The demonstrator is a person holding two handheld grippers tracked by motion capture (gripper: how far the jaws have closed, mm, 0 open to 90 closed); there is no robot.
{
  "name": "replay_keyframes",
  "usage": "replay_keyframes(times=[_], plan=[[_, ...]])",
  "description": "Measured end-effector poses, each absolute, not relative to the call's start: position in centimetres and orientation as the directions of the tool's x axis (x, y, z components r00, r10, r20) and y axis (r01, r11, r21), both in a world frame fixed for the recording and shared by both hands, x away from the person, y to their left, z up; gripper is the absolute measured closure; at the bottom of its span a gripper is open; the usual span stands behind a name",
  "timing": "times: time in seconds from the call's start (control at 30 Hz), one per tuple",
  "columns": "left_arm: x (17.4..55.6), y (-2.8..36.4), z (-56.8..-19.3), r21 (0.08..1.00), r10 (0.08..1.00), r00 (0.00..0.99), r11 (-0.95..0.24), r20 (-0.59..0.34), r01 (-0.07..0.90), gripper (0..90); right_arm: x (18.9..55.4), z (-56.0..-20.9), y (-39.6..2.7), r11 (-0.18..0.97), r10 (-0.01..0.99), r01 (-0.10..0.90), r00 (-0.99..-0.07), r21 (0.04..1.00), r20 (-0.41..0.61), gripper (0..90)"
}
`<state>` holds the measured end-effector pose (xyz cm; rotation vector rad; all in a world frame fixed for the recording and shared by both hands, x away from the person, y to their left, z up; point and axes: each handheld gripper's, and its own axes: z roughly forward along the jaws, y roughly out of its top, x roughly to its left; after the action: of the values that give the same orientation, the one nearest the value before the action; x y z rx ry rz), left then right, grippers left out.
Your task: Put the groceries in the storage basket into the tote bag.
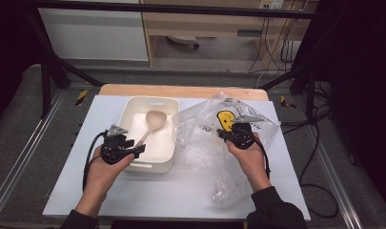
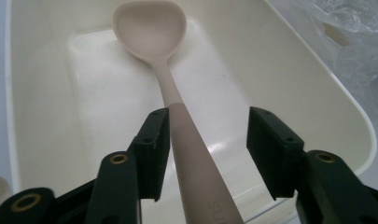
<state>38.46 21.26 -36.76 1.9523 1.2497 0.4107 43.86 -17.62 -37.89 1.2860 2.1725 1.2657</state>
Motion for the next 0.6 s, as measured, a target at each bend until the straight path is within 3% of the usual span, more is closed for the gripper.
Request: replay_keyframes(times=[0.6], plan=[[39.0, 22.9, -37.1, 0.729, 0.89, 0.444, -0.234, -0.107, 0.644, 66.1, 43.9, -38.0, -17.6, 0.208, 0.822, 0.545, -0.548, 0.812, 0.157, 90.0]])
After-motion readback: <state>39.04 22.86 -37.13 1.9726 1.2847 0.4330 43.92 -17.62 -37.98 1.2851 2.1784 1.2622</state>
